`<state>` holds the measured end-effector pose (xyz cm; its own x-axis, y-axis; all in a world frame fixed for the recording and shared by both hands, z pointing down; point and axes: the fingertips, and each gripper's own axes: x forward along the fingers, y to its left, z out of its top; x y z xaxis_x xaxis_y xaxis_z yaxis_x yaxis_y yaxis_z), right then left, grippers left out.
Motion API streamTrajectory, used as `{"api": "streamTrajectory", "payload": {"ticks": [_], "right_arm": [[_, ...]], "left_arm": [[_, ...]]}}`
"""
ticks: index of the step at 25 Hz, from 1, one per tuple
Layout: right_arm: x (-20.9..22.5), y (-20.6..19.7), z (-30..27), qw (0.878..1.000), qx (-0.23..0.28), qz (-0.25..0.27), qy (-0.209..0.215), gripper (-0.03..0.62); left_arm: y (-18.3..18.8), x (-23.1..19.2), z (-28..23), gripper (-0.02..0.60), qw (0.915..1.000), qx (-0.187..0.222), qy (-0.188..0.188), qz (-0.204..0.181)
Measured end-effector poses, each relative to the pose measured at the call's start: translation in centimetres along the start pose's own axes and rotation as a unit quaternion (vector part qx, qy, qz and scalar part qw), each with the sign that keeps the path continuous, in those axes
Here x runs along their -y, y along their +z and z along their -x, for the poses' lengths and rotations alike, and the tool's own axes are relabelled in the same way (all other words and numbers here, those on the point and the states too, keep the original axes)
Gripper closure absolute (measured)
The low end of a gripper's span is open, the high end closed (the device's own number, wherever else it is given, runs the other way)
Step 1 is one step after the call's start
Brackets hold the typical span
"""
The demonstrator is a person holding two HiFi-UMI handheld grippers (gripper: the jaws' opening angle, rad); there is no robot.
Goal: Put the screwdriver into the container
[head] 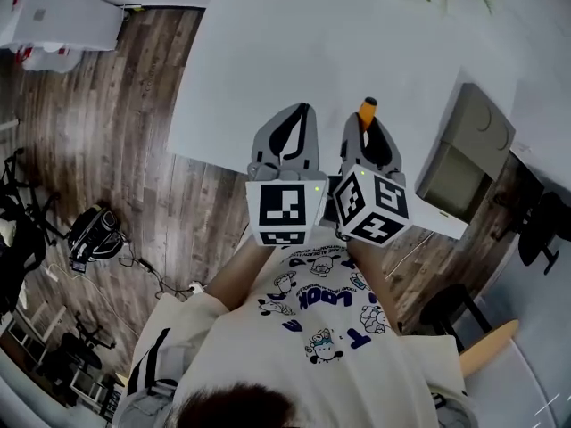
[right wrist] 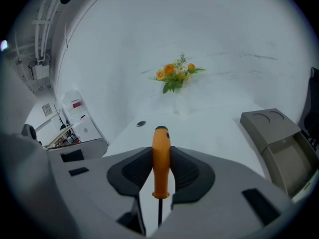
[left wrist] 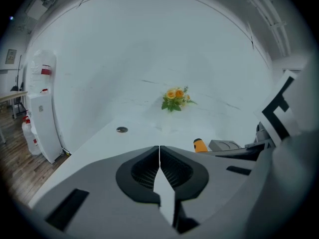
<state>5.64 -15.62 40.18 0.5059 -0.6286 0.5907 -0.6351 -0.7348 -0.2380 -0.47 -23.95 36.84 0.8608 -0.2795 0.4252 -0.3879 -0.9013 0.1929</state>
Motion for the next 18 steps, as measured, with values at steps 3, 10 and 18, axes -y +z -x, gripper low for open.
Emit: {"api": "streamTrajectory", "payload": {"ticks": [3, 10, 18], "right_arm": [[1.6, 0.3, 0.9, 1.0, 0.009, -0.012, -0.017, 0.468], [6.2, 0.8, 3.1, 0.997, 0.029, -0.043, -0.053, 0.468], [12.0, 1.6, 5.3, 0.992, 0.046, -0.076, -0.094, 0.47]], "left_arm": [[0.5, 1.8, -0.4, 0.561, 0.9997, 0.001, -0.021, -0.013], [0.4, 6.4, -1.1, 0.561, 0.9976, -0.001, -0.059, -0.036], [0.3, 12.1, -2.7, 0.561, 0.9928, -0.009, -0.104, -0.06]]}}
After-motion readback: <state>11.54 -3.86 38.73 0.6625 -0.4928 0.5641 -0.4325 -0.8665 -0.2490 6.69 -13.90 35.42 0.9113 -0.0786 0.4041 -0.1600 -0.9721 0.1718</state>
